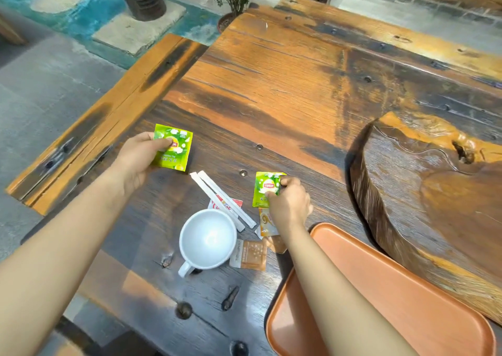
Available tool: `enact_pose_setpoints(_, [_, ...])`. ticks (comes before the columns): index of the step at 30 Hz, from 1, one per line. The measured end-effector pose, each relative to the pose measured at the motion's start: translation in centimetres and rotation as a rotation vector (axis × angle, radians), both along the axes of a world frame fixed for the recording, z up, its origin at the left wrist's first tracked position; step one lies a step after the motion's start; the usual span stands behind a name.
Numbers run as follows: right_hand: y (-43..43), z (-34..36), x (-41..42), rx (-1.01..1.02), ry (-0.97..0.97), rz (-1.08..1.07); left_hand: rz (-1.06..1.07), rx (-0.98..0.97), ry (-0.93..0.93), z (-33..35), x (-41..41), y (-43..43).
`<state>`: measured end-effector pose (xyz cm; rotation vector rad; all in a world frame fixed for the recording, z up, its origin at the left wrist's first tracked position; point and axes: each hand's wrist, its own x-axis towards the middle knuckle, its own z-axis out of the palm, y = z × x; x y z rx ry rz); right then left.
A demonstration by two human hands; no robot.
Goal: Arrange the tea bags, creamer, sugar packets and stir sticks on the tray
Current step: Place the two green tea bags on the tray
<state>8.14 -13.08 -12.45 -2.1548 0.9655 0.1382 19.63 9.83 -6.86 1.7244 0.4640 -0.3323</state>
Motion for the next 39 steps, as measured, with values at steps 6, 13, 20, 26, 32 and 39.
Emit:
enact_pose_setpoints(6, [-2.0,1.0,0.1,0.311,-0.131,-0.069,-0.011,-0.170,0.035,2.3,-0.2,-1.8])
enact_pose_setpoints(13, [-6.4,3.6,-6.1,0.562,-0.316,-0.318,-0.160,-0.475,0.156,4.2,-4.3,-7.4])
enact_pose_setpoints(20, [-6.5,1.6,-14.8,0.262,-0.091,-0.364,-0.245,-0.540,0.186,3.2,-10.9,-12.9])
enact_pose_setpoints(26, [-6.3,1.2,-17.4,-0.225,0.011,-0.199,-0.284,-0.510,0.247,2.1,-14.2,-14.7])
enact_pose_setpoints(32, [-6.6,0.2,-18.6,-0.414,-0.160,0.354,-0.341,-0.437,0.245,1.4,-15.4,-14.9])
enact_pose_setpoints(39, [-7.8,-0.7,-18.4,-0.416,-0.144,0.336,-0.404,-0.356,0.297,-0.1,-16.6,-15.8])
